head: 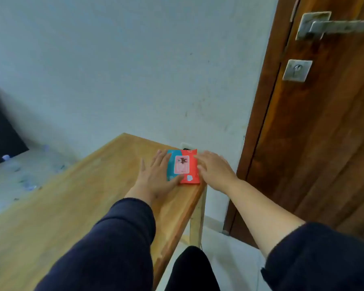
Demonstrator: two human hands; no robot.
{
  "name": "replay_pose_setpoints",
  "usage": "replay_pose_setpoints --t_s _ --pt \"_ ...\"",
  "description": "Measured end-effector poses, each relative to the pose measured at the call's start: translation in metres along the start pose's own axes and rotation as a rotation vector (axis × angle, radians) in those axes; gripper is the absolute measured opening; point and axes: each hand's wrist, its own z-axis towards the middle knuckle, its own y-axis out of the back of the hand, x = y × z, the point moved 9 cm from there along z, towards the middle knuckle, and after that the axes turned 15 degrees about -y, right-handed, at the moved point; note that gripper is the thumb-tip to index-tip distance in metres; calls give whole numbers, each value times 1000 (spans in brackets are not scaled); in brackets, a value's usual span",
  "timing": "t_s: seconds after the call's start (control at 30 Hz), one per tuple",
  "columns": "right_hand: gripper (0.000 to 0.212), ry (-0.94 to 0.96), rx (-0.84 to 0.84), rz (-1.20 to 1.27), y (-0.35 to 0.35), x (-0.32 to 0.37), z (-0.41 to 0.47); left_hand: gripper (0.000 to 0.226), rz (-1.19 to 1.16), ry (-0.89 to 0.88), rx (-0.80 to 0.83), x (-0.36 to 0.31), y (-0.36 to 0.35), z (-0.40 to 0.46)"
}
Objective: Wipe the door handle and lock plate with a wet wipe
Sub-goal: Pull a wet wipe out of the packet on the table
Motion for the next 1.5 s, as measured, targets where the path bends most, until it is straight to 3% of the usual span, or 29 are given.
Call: replay_pose_setpoints --t_s 0.1,0.27,0.53,0.83,1.03,1.13,1.27,1.5 --pt "34 1 64 47 -17 3 13 99 57 4 111 8 -15 2" --pt "23 12 73 89 -25 10 21 110 30 -26 124 14 -18 11" --pt "26 96 131 -11 -31 19 26 114 67 -52 146 13 -32 15" --pt "27 205 27 -193 -29 31 21 113 88 -48 157 13 -35 16" --pt "23 121 -73 -80 -21 28 33 109 52 -44 133 13 -35 16" --pt "21 13 -87 18 -16 22 45 102 29 -33 115 14 -33 16" --pt "16 -118 -70 102 -16 12 58 75 -92 -53 -12 12 -24 15" --pt "11 -134 -52 179 -18 12 60 52 -153 -158 -124 6 -14 12"
